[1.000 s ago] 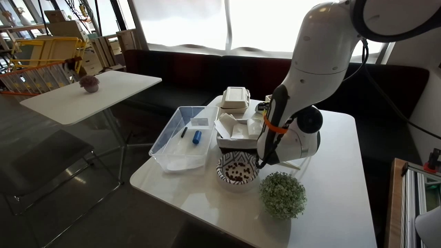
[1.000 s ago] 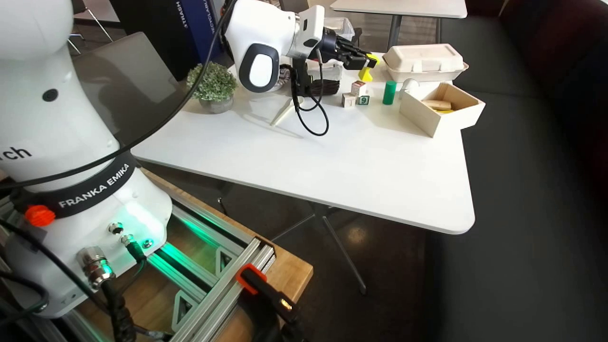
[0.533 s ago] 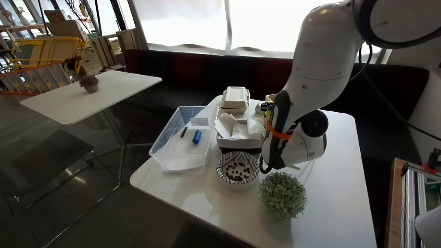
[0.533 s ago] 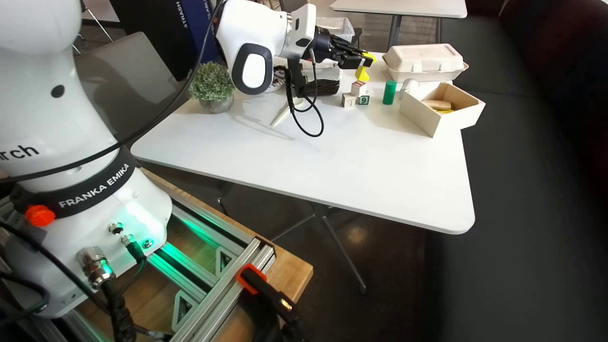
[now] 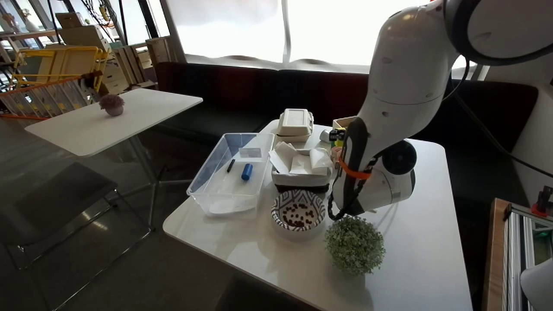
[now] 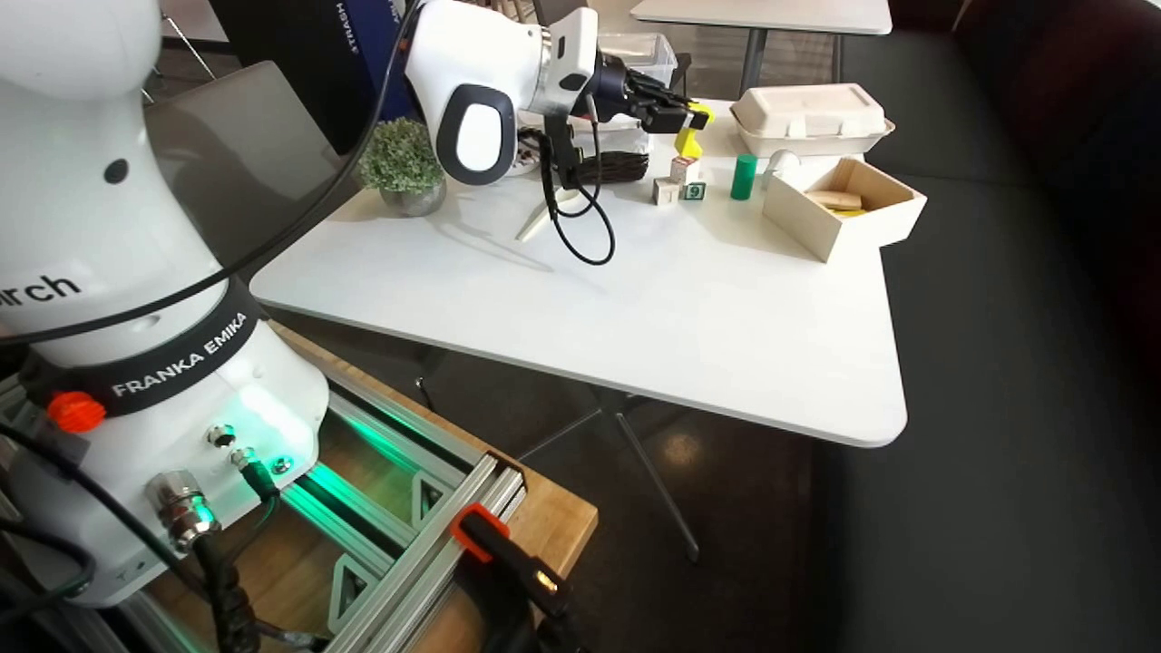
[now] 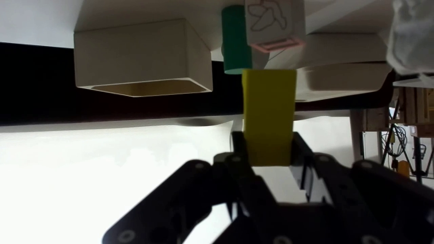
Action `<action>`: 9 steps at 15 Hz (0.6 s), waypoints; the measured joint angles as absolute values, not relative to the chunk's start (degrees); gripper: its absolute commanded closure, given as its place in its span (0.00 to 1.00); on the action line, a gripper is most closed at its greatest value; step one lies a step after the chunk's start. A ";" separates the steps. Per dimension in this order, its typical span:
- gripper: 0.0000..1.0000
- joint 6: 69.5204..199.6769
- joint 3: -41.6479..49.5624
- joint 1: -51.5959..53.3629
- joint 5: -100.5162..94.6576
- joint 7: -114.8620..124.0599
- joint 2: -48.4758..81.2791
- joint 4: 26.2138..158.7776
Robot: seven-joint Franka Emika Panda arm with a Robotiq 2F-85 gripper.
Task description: Stack the yellow block onto the white block
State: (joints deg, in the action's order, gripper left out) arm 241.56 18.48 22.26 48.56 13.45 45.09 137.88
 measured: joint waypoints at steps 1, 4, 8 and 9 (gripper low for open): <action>0.91 241.56 18.66 22.55 48.38 13.52 45.14 137.91; 0.91 241.56 19.43 23.44 47.87 13.57 45.51 137.91; 0.91 241.56 20.52 24.31 46.94 14.20 46.38 137.60; 0.91 241.56 20.69 24.45 46.83 14.28 46.65 137.52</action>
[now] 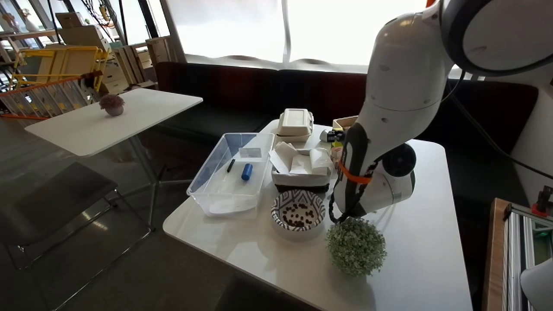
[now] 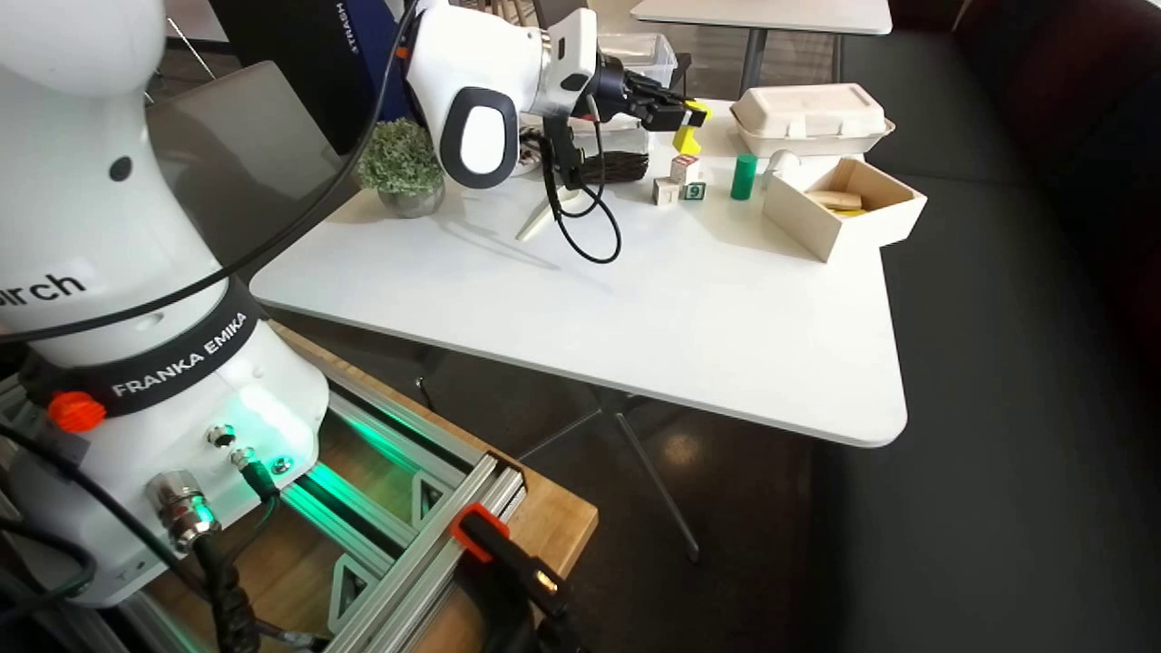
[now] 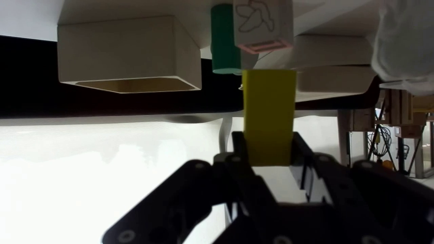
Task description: Stack the yellow block onto the white block
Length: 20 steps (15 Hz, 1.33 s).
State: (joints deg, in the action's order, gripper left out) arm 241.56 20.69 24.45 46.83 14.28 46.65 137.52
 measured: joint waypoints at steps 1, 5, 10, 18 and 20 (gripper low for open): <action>0.91 241.56 20.89 24.63 46.80 14.33 46.97 137.40; 0.91 241.56 21.24 24.84 46.77 14.37 48.29 136.65; 0.27 241.56 21.43 24.84 46.76 14.44 49.56 135.77; 0.00 241.56 21.17 25.08 46.76 14.77 49.65 136.21; 0.00 241.56 20.96 25.51 46.76 15.43 48.75 137.55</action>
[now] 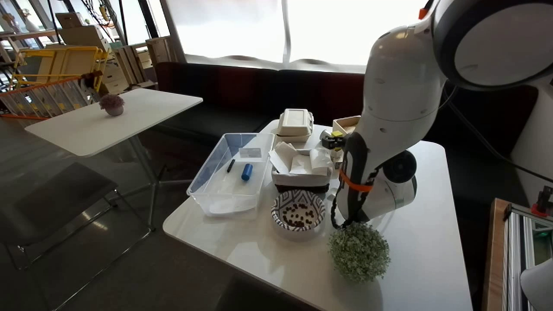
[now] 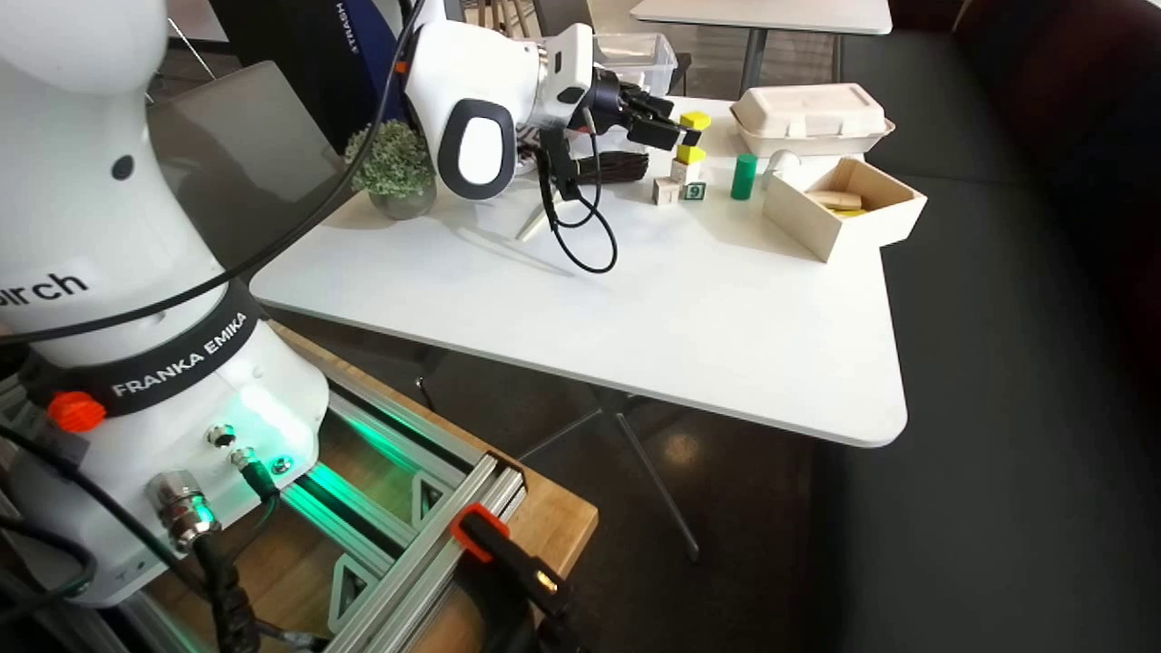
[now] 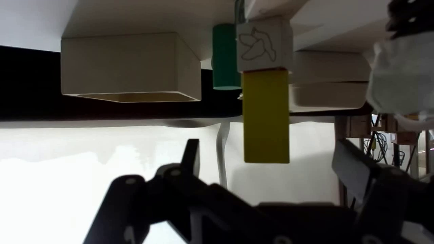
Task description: Stack the yellow block onto the white block
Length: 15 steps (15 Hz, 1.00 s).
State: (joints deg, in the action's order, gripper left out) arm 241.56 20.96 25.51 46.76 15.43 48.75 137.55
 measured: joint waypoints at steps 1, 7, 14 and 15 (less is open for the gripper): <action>0.00 241.56 20.97 25.90 46.77 15.91 48.03 138.47; 0.00 241.59 24.22 32.56 47.79 21.03 39.77 145.16; 0.00 240.94 27.30 40.48 63.15 18.28 27.02 150.11; 0.00 240.38 27.14 41.48 67.85 15.59 24.23 150.82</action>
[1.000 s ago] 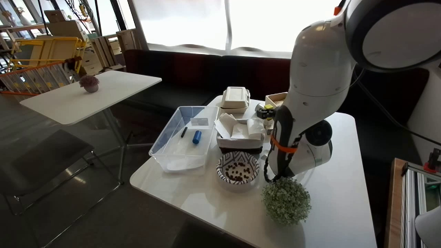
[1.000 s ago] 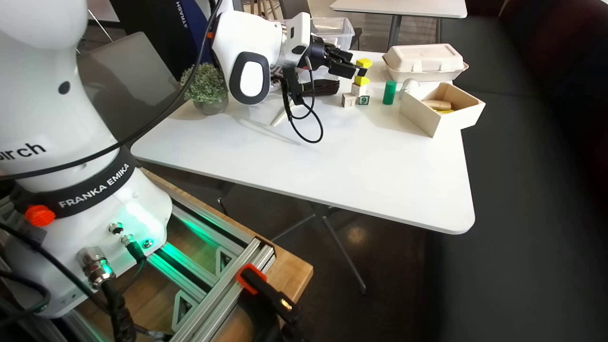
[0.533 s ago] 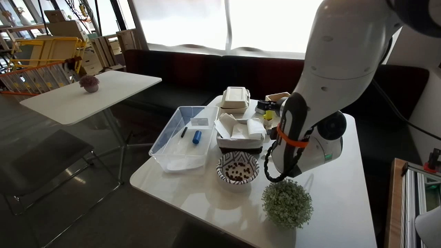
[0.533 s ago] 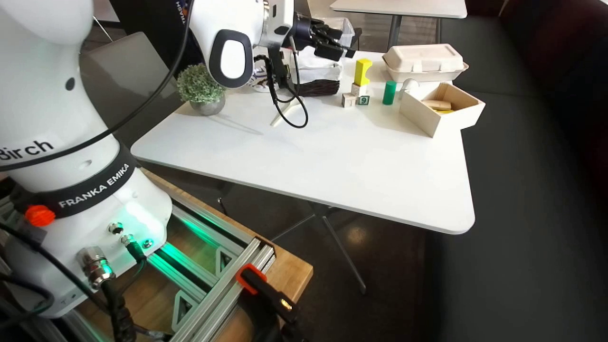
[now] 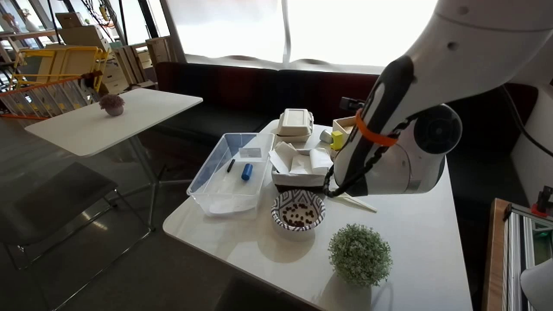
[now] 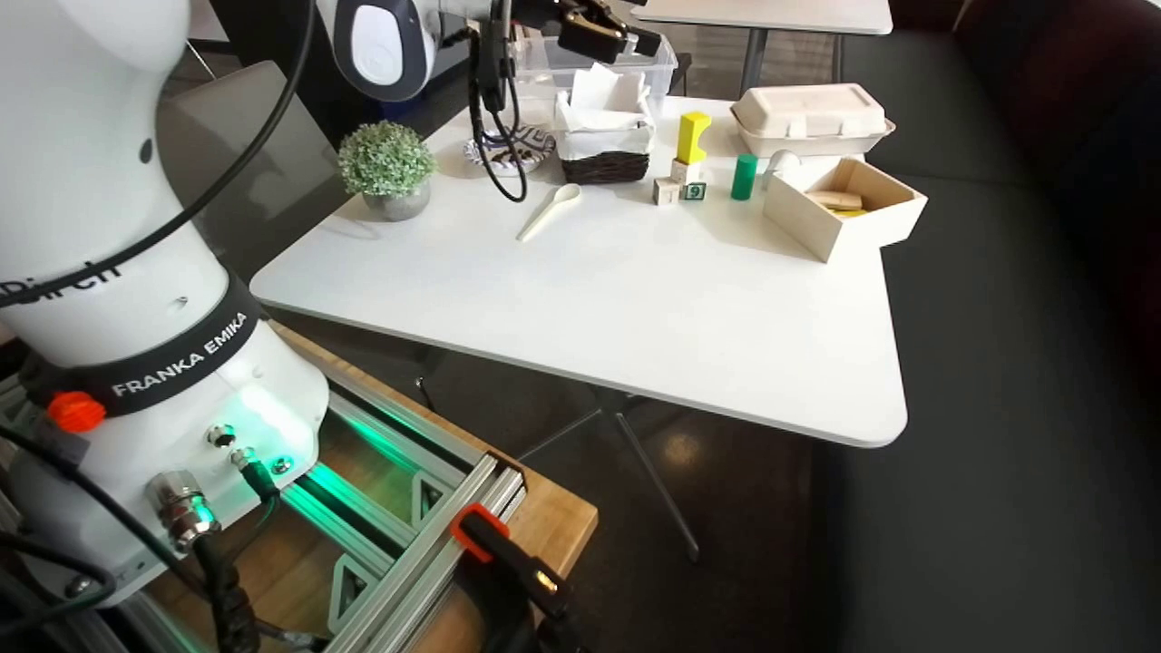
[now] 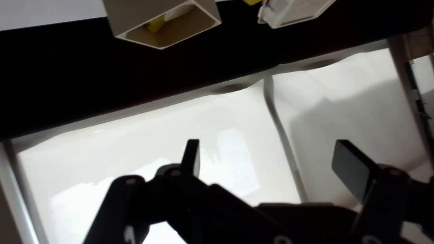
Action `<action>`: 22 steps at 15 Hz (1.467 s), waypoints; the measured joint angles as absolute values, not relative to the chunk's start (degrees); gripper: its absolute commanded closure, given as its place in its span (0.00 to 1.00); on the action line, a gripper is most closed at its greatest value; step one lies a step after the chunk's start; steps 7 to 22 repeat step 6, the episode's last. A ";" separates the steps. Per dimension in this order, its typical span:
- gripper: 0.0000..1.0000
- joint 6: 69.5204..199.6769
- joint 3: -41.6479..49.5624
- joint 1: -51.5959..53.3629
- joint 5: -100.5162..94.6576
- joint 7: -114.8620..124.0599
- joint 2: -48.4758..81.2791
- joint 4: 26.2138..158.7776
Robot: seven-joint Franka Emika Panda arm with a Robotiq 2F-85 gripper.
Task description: Stack the yellow block onto the white block
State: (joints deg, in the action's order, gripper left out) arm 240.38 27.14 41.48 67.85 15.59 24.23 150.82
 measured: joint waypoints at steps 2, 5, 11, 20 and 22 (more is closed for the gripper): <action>0.00 239.39 26.84 43.82 76.85 10.20 18.36 151.64; 0.00 238.18 26.56 47.22 85.02 3.34 10.28 151.55; 0.00 238.02 26.54 47.56 85.63 2.45 8.78 151.61; 0.00 238.02 26.54 47.56 85.63 2.45 8.78 151.61; 0.00 238.02 26.54 47.56 85.63 2.45 8.78 151.61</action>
